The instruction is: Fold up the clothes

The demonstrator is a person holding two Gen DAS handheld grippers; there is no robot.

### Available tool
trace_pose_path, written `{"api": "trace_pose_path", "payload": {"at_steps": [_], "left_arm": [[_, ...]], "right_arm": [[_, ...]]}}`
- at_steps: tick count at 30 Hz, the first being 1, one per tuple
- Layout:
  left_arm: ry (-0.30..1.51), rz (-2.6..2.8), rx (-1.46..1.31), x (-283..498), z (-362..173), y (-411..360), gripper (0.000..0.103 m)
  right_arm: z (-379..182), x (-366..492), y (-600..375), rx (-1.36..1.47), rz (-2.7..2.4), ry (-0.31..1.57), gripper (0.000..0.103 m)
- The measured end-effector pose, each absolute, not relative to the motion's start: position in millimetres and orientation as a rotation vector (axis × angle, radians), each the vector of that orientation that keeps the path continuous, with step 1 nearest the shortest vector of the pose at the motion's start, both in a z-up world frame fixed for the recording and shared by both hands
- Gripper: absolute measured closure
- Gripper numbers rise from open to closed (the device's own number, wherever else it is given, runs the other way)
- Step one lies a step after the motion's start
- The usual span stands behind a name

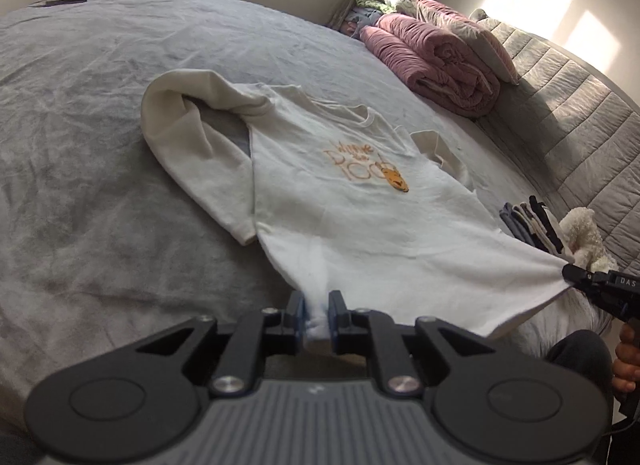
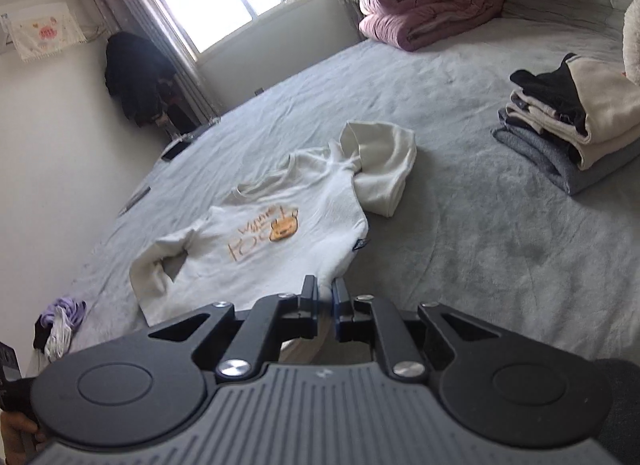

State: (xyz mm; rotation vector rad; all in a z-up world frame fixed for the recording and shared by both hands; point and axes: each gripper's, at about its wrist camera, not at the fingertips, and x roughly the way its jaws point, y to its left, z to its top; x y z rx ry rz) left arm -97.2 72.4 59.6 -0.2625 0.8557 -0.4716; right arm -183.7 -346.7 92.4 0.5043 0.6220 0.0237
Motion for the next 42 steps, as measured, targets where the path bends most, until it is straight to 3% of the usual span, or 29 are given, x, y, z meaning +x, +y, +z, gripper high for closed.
{"api": "trace_pose_path", "payload": {"at_steps": [3, 11, 24, 27, 28, 31, 36, 42], "left_arm": [[0.857, -0.446, -0.268, -93.3, 57.8, 76.5, 0.089], [0.870, -0.334, -0.290, -63.7, 53.8, 88.2, 0.065], [0.927, -0.228, -0.229, 3.5, 26.8, 77.6, 0.056], [0.912, -0.235, -0.232, 8.0, 24.5, 79.6, 0.060], [0.907, -0.238, -0.234, 9.5, 23.8, 80.3, 0.076], [0.892, -0.244, -0.237, 14.0, 21.6, 82.4, 0.096], [0.832, -0.234, -0.198, 17.6, 38.4, 97.4, 0.100], [0.745, -0.214, -0.269, 30.1, 93.7, 167.1, 0.100]], "right_arm": [[85.8, -183.5, -346.4, 0.473, -0.008, 0.638, 0.090], [74.8, -171.1, -344.1, 0.516, 0.015, 0.666, 0.090], [76.3, -73.5, -302.0, 0.288, 0.132, 0.778, 0.089], [66.7, -43.2, -293.8, 0.240, 0.156, 0.821, 0.089], [60.3, -40.1, -294.0, 0.246, 0.154, 0.830, 0.089], [41.2, -30.8, -294.7, 0.265, 0.146, 0.856, 0.089], [33.1, -34.1, -302.9, 0.259, 0.102, 0.869, 0.089], [35.3, -32.7, -318.4, 0.278, 0.054, 0.846, 0.089]]}}
